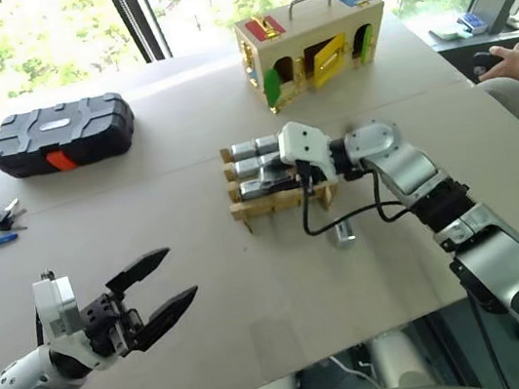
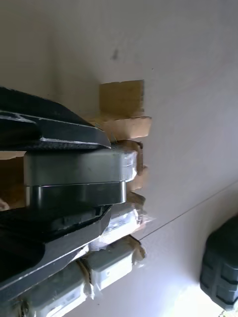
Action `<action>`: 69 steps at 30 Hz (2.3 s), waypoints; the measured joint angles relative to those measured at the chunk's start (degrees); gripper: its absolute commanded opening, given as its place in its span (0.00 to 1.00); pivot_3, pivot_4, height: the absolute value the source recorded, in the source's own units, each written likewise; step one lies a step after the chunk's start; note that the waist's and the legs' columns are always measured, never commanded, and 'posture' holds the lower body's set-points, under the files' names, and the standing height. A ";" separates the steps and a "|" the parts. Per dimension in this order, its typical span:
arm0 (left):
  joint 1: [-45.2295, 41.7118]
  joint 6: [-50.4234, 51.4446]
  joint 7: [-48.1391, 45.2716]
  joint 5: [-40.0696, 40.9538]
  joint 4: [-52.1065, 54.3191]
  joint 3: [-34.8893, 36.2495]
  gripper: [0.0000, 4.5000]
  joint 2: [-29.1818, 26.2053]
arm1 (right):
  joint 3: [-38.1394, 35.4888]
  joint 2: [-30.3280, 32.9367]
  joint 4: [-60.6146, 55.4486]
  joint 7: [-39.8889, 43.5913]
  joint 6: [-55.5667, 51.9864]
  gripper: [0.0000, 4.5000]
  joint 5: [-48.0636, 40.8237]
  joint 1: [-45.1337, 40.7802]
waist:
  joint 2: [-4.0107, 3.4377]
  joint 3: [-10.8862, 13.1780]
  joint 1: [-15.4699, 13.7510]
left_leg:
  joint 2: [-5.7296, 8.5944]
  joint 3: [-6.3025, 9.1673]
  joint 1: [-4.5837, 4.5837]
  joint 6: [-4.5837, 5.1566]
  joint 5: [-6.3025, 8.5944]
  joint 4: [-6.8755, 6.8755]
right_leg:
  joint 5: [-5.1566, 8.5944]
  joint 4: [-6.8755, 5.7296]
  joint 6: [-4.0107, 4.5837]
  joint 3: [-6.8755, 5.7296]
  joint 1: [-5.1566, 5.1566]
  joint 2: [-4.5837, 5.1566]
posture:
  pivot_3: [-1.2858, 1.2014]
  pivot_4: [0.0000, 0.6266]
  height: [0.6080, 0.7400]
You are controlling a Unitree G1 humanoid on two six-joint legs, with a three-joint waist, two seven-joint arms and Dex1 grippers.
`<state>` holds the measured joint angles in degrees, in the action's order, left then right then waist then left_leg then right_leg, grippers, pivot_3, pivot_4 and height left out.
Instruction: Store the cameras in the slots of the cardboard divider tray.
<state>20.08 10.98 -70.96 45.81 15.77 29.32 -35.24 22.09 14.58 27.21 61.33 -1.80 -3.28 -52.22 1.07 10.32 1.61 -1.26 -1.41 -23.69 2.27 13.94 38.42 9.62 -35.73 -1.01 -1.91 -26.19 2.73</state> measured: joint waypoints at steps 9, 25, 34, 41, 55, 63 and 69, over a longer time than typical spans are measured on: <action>1.57 -0.29 0.10 0.42 1.03 1.29 1.00 0.76 | -0.45 -1.08 5.36 1.09 4.06 0.18 1.43 -2.02 | 0.00 -0.01 0.46 | -0.01 -0.01 0.05 0.00 0.00 0.00 | 0.00 -0.06 0.01 0.02 0.01 -0.01 | 0.52 0.24 1.00; 3.96 -1.51 0.32 0.43 2.12 1.65 1.00 1.92 | -0.36 -1.89 14.73 5.66 8.81 0.18 4.81 -4.98 | 0.01 -0.01 0.51 | -0.01 -0.01 0.04 0.00 0.00 0.00 | -0.01 -0.05 0.01 0.03 0.01 0.00 | 0.52 0.24 1.00; 5.40 -1.84 1.27 0.45 3.95 1.67 1.00 2.66 | -2.43 -2.54 14.29 9.42 6.58 0.83 3.02 -6.29 | -0.03 0.01 0.38 | -0.01 0.01 -0.01 0.00 0.00 0.00 | -0.01 -0.04 0.02 0.01 -0.01 0.02 | 0.52 0.24 1.00; 3.49 -1.81 -0.09 0.36 3.39 0.53 1.00 1.88 | -12.14 7.52 -34.60 3.85 -26.03 0.99 -11.41 8.37 | -0.03 0.00 -1.35 | 0.04 0.09 -0.08 -0.03 0.02 -0.04 | 0.03 0.02 0.06 -0.18 -0.03 0.19 | 0.52 0.24 1.00; -8.08 0.50 -5.51 -0.77 -4.24 -4.82 1.00 -3.99 | -19.27 6.63 -66.84 -27.15 -90.02 0.99 -13.69 20.23 | -0.03 -0.02 -0.76 | -0.04 0.00 -0.23 -0.03 0.02 -0.09 | 0.04 -0.06 0.14 -0.50 -0.35 0.31 | 0.52 0.24 1.00; -9.07 1.49 -7.74 -0.79 -5.88 -5.33 1.00 -5.15 | -24.81 3.70 -53.32 -52.82 -90.33 0.99 -42.91 21.26 | 0.03 -0.04 -0.66 | 0.00 -0.27 -0.23 0.00 0.01 -0.06 | 0.01 -0.05 0.11 -0.27 -0.36 0.35 | 0.52 0.24 1.00; -7.90 1.20 -10.20 -0.80 -5.79 -5.36 1.00 -5.20 | -24.01 12.92 -42.82 -76.49 -89.70 0.99 -75.92 17.46 | 0.03 -0.04 -0.70 | -0.02 -0.25 -0.21 0.01 0.01 -0.07 | 0.02 -0.07 0.12 -0.25 -0.35 0.26 | 0.52 0.24 1.00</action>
<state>12.18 12.18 -81.17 45.01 9.98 23.96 -40.44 -1.93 27.50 -15.61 -15.16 -91.50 -79.20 -34.76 1.11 10.28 0.91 -1.28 -1.67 -23.90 2.28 13.94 38.35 9.64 -35.81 -0.89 -2.16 -26.55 2.98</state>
